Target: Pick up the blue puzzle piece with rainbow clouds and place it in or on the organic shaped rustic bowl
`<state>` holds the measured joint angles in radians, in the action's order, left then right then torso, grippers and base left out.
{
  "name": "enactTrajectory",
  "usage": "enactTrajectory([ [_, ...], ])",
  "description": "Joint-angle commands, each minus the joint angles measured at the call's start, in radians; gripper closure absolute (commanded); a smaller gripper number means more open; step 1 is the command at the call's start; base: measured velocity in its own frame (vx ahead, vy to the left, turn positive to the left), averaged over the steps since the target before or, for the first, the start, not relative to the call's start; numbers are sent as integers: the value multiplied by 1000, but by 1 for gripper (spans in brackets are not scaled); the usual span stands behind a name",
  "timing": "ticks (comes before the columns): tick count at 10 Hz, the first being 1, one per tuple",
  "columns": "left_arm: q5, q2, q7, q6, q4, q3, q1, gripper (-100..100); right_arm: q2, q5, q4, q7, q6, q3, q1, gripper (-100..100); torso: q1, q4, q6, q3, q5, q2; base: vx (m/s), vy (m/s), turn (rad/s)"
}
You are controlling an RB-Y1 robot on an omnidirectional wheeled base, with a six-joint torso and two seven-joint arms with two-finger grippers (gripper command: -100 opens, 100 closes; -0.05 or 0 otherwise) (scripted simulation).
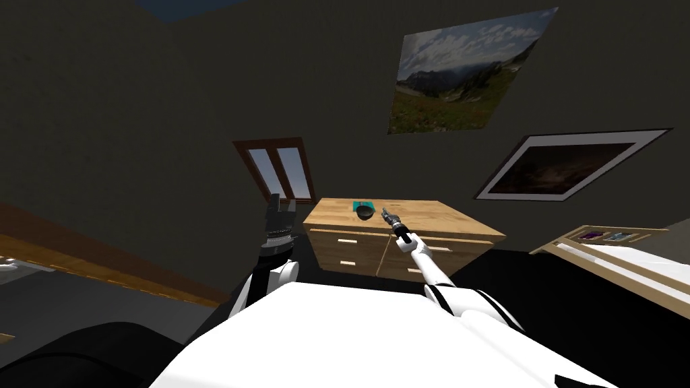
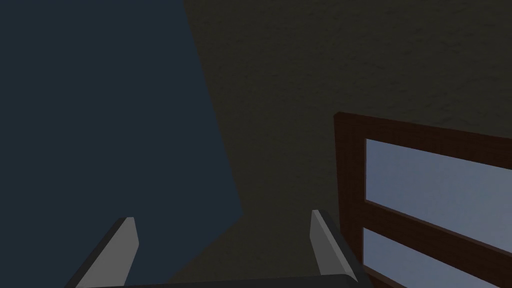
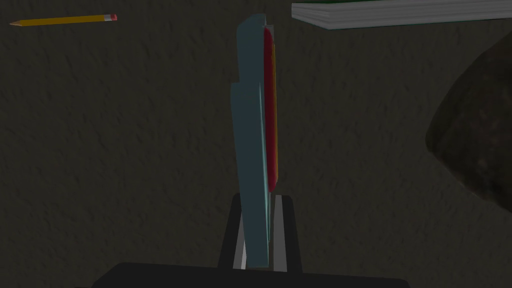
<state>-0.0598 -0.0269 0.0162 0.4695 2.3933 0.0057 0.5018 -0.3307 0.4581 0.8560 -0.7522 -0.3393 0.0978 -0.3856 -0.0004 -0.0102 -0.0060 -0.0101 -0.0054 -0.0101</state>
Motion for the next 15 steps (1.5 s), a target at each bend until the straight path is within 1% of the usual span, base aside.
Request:
enactTrajectory([
  [1,0,0,0,0,0,0,0,0,10,9,50,13,24,25,50,100,0,0,0,0,0,0,36,-9,243],
  [2,0,0,0,0,0,0,0,0,10,9,87,13,24,25,84,100,0,-2,-3,-2,-2,-2,35,-15,134],
  [3,0,0,0,0,0,0,0,0,10,9,120,13,24,25,110,100,0,-3,-1,-3,-2,-3,19,-4,-22],
  [4,0,0,0,0,0,0,0,0,17,18,162,30,47,47,146,100,0,-4,0,-3,-3,-2,37,-7,195],
  [5,0,0,0,0,0,0,0,0,17,18,207,30,47,47,184,100,-1,-5,-2,-4,-3,-4,35,-17,152],
  [6,0,0,0,0,0,0,0,0,17,18,225,30,47,47,203,100,-1,-6,-1,-5,-4,-5,15,-7,12],
  [7,0,0,0,0,0,0,0,0,23,27,261,47,71,69,233,100,-1,-7,1,-6,-5,-4,28,-9,219],
  [8,0,0,0,0,0,0,0,0,23,27,300,47,71,69,266,100,-1,-8,-2,-7,-6,-5,33,-14,139],
  [9,0,0,0,0,0,0,0,0,23,27,329,47,71,69,296,100,-2,-10,-1,-8,-6,-6,20,-5,-8],
  [10,0,0,0,0,0,0,0,0,30,36,360,64,94,91,323,100,-3,-10,1,-8,-7,-5,28,-10,204],
  [11,0,0,0,0,0,0,0,0,30,36,374,64,94,91,346,100,-4,-11,-1,-9,-8,-7,31,-20,130],
  [12,0,0,0,0,0,0,0,0,30,36,400,64,94,91,369,100,-5,-12,-1,-10,-9,-8,24,-11,10],
  [13,0,0,0,0,0,0,0,0,30,36,430,64,94,91,389,100,-5,-13,1,-10,-10,-8,8,1,-18],
  [14,0,0,0,0,0,0,0,0,30,36,433,64,94,91,389,100,-6,-14,1,-10,-10,-6,-5,5,-21],
  [15,0,0,0,0,0,0,0,0,36,45,471,81,118,113,432,100,-5,-13,0,-10,-10,-6,25,-7,203],
])
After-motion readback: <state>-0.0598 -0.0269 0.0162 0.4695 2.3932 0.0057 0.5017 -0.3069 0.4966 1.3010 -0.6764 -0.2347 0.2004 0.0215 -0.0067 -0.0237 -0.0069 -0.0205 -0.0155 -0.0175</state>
